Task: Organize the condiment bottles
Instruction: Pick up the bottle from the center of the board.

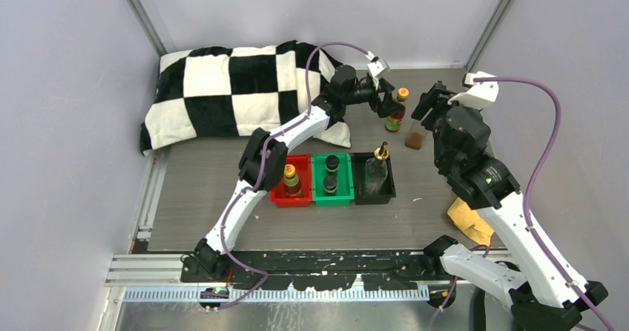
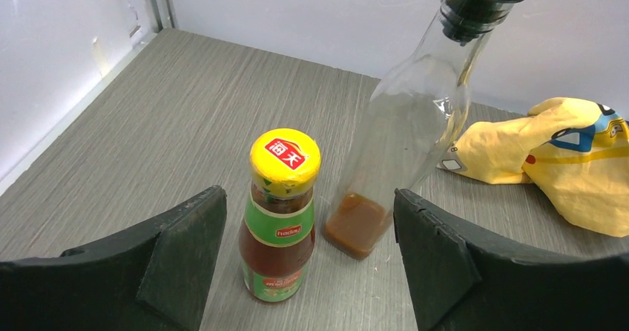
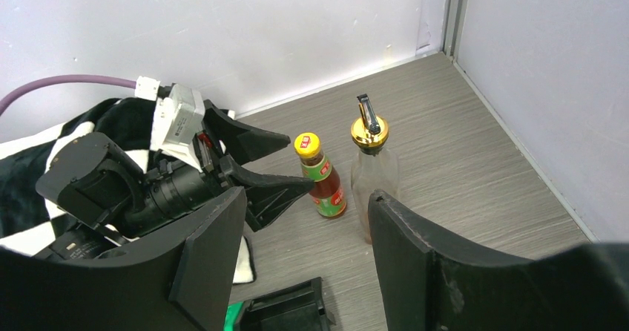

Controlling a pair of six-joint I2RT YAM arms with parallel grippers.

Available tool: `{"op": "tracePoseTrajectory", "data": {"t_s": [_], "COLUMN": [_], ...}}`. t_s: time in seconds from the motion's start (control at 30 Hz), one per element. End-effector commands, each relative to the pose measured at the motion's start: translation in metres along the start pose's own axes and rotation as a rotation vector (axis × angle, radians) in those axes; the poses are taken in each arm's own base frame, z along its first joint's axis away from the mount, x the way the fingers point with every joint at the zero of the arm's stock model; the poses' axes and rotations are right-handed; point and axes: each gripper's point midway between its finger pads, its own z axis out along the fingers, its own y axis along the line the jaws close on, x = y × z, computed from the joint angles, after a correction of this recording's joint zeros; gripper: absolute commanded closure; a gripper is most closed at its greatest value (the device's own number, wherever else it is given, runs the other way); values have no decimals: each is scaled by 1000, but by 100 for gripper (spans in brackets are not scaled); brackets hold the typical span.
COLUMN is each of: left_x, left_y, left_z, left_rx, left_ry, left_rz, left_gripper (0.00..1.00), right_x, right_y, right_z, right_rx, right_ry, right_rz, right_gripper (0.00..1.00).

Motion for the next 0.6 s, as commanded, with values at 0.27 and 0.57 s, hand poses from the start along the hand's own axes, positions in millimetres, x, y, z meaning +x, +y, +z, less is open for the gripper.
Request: {"op": "tracePoseTrajectory", "data": {"t_s": [0.27,0.57], "left_x": [-23,-21], "left_y": [0,3], "left_z": [15,17], "left_rx": [30,31], "left_ry": [-112,-132], "left_rz": [30,35], "left_gripper": [16,16], "right_x": [-14,-10], "right_y": [6,12], "right_z": [6,11], "right_rx": [1,0], "right_ry": [-46,-36], "right_rz": [16,0], "right_gripper": [33,33]}}
